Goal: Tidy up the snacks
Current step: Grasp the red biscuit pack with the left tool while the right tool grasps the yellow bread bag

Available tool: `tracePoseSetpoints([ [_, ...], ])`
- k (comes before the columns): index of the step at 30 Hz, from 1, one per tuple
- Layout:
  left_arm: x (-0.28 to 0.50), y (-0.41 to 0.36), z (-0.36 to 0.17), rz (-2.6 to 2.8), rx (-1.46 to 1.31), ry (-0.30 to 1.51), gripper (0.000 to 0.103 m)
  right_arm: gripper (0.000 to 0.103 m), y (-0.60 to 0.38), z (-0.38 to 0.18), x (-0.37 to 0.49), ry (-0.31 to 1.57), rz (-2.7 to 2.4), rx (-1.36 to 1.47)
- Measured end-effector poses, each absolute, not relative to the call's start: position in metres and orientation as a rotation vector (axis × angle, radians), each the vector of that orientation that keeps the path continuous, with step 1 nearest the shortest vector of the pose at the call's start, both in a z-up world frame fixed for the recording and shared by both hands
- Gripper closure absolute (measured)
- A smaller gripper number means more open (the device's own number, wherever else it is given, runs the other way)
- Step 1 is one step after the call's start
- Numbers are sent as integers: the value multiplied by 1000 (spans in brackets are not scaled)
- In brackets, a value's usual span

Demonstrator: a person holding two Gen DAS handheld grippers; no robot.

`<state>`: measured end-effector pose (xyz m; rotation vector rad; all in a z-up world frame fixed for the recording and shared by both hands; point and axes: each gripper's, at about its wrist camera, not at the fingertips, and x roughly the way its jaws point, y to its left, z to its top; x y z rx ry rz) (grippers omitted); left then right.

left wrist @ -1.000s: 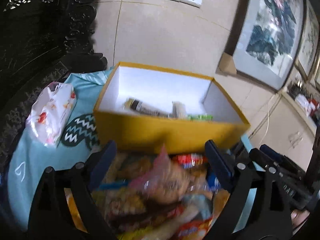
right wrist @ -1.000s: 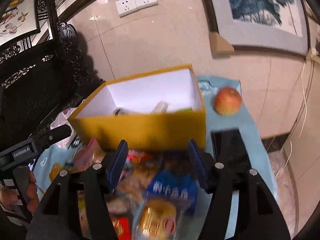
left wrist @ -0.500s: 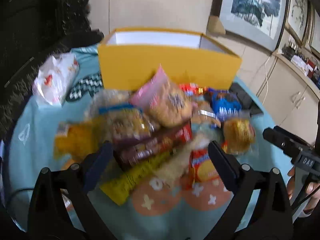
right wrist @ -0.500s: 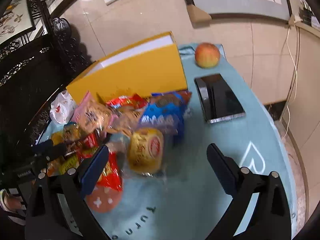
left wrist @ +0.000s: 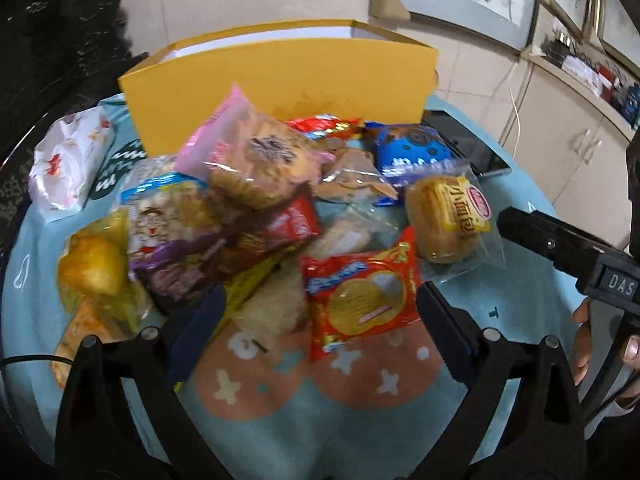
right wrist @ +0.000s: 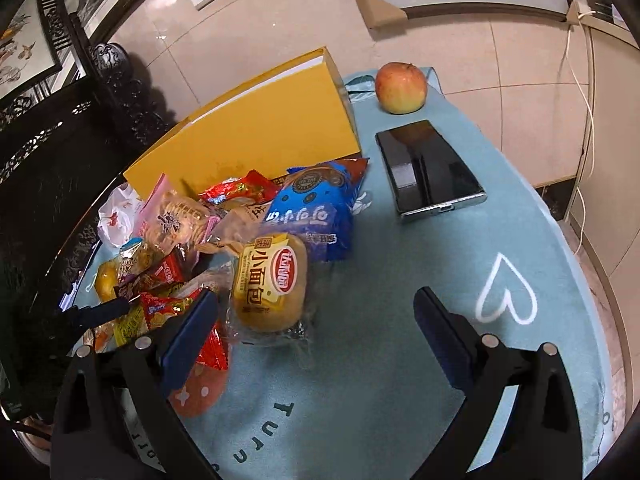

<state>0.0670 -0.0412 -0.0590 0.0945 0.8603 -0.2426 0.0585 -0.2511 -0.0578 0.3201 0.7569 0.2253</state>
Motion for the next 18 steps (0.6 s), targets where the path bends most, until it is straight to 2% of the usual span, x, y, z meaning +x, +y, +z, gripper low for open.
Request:
tracePoseSetpoints([
  [4, 71, -55, -66, -285, 109, 857, 6, 4, -253, -61, 60, 762, 231, 331],
  [6, 70, -63, -70, -297, 133, 841, 12, 4, -254, -63, 62, 768, 230, 338],
  [8, 67, -73, -71, -294, 201, 814, 41, 4, -254, -64, 63, 774, 227, 341],
  [10, 65, -75, -70, -328, 201, 816, 52, 4, -254, -65, 63, 776, 226, 338],
  [18, 53, -40, -57, -306, 106, 816, 56, 4, -249, -64, 63, 783, 215, 307],
])
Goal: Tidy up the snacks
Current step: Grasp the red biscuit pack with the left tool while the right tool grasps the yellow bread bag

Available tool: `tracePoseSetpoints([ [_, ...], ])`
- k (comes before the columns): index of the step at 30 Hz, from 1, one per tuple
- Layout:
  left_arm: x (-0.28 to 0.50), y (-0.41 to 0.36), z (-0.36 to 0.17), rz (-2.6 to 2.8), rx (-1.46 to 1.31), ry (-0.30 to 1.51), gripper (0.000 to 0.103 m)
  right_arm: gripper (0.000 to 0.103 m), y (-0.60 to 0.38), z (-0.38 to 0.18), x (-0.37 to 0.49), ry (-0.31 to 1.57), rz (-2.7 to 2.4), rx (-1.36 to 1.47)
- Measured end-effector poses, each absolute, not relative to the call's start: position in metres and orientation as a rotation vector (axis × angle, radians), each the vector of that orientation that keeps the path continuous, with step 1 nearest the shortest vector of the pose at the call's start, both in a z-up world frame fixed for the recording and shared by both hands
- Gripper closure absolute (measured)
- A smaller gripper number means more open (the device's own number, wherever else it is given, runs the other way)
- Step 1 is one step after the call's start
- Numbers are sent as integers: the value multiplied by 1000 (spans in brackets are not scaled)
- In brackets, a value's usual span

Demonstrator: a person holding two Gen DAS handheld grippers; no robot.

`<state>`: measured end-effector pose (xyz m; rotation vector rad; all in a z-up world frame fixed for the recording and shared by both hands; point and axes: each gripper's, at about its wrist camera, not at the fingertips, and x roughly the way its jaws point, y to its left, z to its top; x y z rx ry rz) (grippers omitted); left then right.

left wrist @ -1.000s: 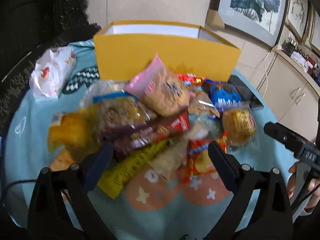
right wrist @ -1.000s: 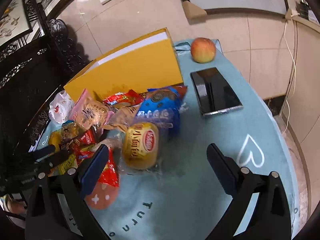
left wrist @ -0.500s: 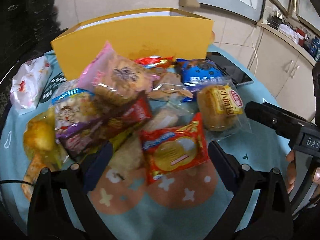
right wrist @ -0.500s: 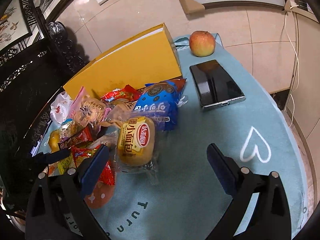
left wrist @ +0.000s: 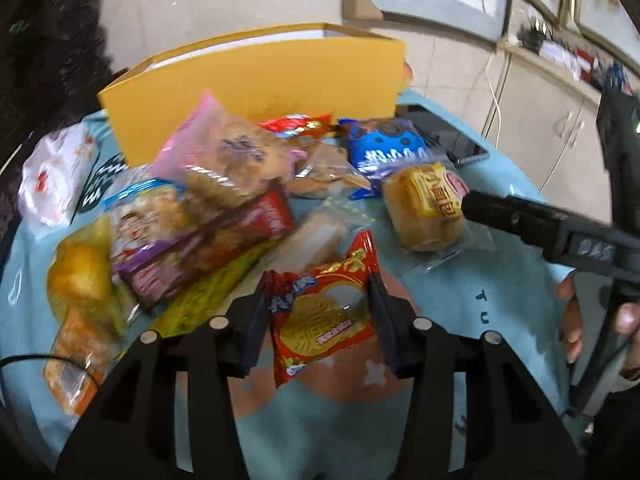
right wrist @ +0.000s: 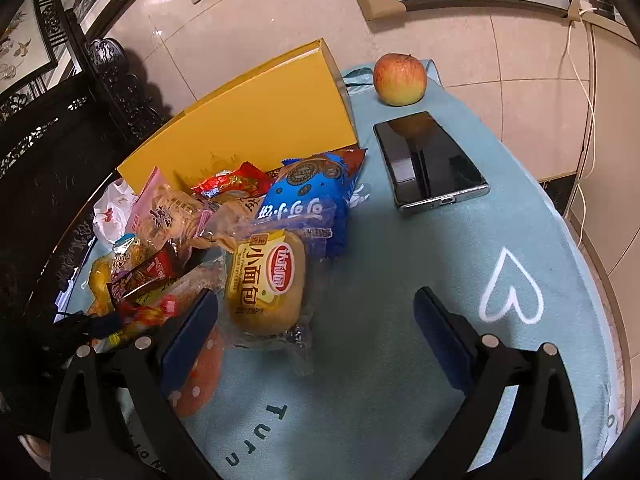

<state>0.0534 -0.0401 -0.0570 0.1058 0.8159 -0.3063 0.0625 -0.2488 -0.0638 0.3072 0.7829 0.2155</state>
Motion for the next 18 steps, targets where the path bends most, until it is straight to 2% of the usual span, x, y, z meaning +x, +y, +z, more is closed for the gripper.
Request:
tracePoseSetpoints([
  [5, 43, -19, -41, -318, 42, 787, 55, 4, -226, -61, 65, 823, 194, 181],
  [14, 40, -10, -44, -332, 10, 795, 55, 5, -184, -68, 103, 912, 144, 36],
  [16, 41, -8, -43, -330, 5, 797, 55, 35, -175, -77, 112, 968, 159, 8],
  [18, 41, -4, -43, -329, -4, 796, 55, 50, -168, -77, 110, 935, 163, -56],
])
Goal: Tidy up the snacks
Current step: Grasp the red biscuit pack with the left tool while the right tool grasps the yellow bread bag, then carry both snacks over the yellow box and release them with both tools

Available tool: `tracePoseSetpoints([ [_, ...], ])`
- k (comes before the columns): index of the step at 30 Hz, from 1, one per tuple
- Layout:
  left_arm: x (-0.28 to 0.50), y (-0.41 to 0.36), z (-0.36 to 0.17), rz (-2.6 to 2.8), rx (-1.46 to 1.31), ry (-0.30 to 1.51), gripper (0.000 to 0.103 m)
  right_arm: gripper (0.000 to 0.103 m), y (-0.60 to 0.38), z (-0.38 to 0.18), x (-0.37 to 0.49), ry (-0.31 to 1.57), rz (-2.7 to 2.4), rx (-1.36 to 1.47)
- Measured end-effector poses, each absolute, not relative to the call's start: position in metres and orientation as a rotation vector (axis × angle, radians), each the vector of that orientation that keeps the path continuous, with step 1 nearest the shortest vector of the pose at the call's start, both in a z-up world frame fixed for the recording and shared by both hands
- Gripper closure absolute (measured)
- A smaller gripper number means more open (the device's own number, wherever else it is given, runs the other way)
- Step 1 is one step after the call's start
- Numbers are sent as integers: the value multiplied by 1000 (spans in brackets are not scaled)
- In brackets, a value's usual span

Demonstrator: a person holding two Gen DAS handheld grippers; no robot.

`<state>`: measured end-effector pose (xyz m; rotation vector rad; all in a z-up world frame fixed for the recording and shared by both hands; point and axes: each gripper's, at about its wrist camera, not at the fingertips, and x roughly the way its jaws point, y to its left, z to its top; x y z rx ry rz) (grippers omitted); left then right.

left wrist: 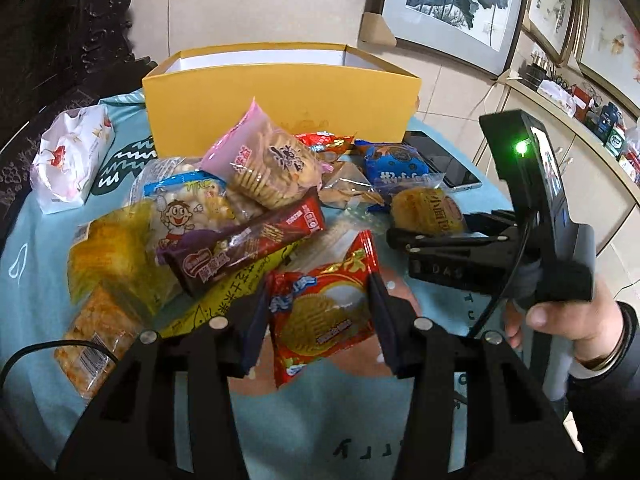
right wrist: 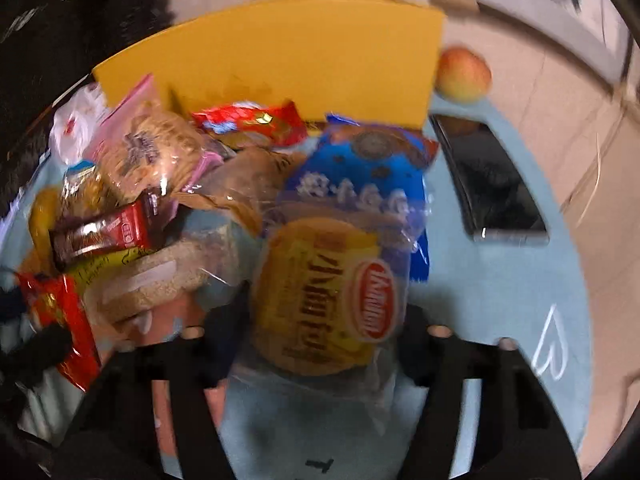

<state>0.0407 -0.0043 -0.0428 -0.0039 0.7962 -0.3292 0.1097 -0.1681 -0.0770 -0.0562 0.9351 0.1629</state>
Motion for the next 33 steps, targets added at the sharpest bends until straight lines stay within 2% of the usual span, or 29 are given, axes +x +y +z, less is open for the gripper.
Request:
tracePoseSetpoints([
  [11, 43, 2, -27, -311, -24, 759, 55, 52, -196, -26, 78, 768, 197, 16],
  [20, 63, -8, 25, -298, -21, 663, 55, 52, -194, 25, 65, 605, 248, 15],
  [27, 98, -17, 67, -280, -35, 591, 55, 52, -193, 53, 88, 511, 255, 1],
  [33, 169, -10, 94, -173, -127, 539, 54, 52, -185, 79, 144, 415, 231, 19],
])
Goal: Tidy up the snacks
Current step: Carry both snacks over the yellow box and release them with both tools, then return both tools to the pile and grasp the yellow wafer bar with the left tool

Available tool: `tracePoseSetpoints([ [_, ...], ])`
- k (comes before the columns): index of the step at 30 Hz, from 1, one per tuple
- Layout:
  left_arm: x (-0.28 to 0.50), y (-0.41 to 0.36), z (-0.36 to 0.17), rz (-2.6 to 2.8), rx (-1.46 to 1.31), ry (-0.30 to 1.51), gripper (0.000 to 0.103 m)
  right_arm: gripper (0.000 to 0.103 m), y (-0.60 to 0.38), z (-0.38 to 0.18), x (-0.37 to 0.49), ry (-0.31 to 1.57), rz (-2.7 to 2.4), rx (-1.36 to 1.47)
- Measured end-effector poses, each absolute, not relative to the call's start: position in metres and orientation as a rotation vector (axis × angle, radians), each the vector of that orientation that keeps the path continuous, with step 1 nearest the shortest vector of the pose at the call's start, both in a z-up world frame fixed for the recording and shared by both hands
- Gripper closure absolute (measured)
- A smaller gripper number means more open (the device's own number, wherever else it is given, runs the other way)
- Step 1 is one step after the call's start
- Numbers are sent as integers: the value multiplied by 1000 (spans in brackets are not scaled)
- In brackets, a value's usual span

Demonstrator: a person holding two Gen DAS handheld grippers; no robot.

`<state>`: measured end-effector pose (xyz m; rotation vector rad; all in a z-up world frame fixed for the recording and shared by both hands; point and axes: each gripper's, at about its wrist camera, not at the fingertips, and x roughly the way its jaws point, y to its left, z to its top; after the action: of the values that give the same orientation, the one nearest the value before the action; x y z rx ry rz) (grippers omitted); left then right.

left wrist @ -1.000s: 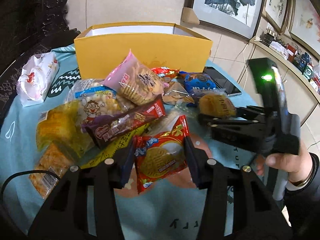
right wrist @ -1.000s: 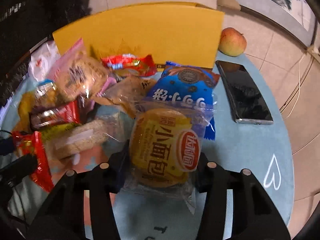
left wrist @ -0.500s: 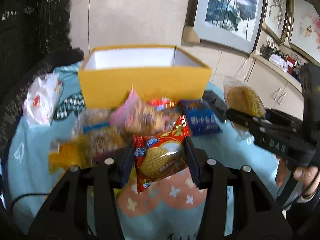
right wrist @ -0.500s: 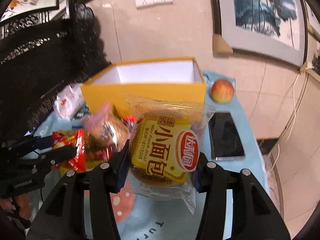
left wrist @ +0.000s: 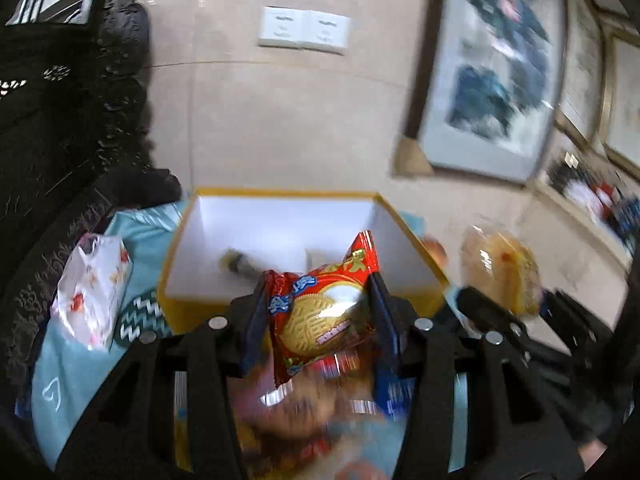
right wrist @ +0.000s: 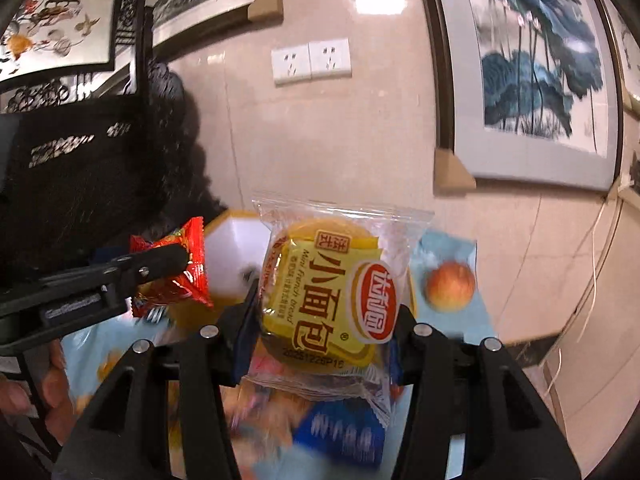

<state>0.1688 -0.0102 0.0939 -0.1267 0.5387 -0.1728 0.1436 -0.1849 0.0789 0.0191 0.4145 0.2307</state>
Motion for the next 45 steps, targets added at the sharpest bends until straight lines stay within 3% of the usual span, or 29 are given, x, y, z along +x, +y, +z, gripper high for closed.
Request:
tracePoseSetpoints([
  [8, 249, -7, 68, -93, -175, 610, 52, 49, -178, 50, 234, 497, 168, 88],
  [9, 257, -8, 62, -86, -164, 622, 47, 41, -176, 43, 243, 524, 152, 83],
  [10, 262, -7, 57, -73, -157, 635, 28, 35, -174, 37, 250, 561, 129, 70],
  [11, 263, -5, 53, -49, -161, 638, 17, 28, -174, 36, 252, 567, 118, 61],
  [12, 262, -2, 53, -41, -171, 631, 16, 28, -175, 35, 250, 543, 109, 51],
  [22, 227, 8, 55, -58, -188, 620, 15, 27, -188, 45, 208, 504, 158, 41],
  [26, 201, 6, 58, -65, -167, 623, 13, 8, -194, 42, 182, 523, 153, 57],
  [29, 178, 6, 59, -62, -141, 617, 8, 2, -200, 42, 156, 519, 155, 76],
  [35, 126, 10, 47, -83, -93, 629, 2, 1, -209, 27, 113, 563, 172, 118],
  [45, 65, 31, 6, -48, -44, 686, 2, 1, -207, -17, 79, 659, 201, 189],
])
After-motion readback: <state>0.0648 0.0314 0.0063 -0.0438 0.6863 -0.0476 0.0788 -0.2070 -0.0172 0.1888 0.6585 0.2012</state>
